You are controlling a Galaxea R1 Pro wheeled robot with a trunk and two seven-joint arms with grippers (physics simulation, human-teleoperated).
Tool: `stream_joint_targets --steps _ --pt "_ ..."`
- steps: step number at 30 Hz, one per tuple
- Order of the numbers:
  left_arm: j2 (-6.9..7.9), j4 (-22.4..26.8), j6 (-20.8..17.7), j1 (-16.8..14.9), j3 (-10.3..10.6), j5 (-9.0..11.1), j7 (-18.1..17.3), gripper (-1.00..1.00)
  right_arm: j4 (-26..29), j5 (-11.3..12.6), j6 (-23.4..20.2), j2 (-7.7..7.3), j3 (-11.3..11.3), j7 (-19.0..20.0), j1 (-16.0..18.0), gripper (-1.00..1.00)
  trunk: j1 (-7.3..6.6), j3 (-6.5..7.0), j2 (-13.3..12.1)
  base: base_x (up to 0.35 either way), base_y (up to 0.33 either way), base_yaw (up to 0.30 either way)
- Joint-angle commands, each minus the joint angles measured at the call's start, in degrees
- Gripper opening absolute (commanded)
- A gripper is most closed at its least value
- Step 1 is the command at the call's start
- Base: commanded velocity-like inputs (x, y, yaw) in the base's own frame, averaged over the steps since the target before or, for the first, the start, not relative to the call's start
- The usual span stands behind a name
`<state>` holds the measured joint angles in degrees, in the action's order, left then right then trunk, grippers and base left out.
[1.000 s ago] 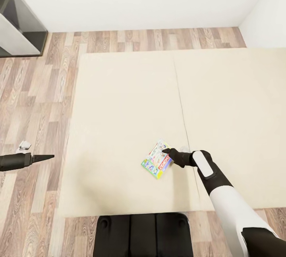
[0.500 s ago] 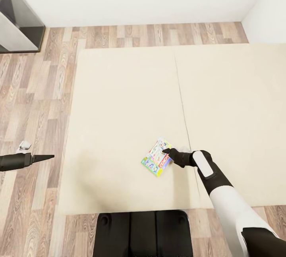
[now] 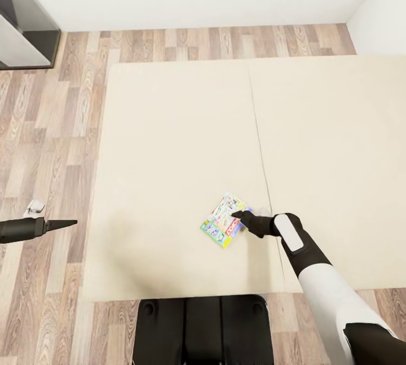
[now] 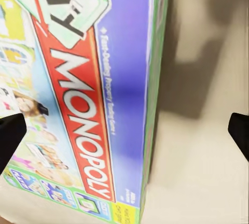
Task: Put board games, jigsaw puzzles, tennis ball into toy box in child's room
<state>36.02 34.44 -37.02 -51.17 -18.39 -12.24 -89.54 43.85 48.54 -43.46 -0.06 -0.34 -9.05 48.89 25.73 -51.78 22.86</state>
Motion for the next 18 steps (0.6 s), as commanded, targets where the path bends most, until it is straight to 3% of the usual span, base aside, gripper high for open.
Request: stream_joint_targets --steps 1,18 --pt "-0.06 0.0 -0.6 -0.1 -0.2 -0.6 -0.5 1.00 -0.2 1.7 0.1 0.10 0.0 -0.4 0.0 1.00 0.06 -0.17 0.1 0.000 0.000 0.000" --pt "-0.07 0.0 -0.6 -0.1 -0.2 -0.7 -0.5 1.00 -0.1 1.8 3.3 0.26 0.3 -0.3 -0.1 1.00 0.06 -0.59 0.1 0.000 0.000 0.000"
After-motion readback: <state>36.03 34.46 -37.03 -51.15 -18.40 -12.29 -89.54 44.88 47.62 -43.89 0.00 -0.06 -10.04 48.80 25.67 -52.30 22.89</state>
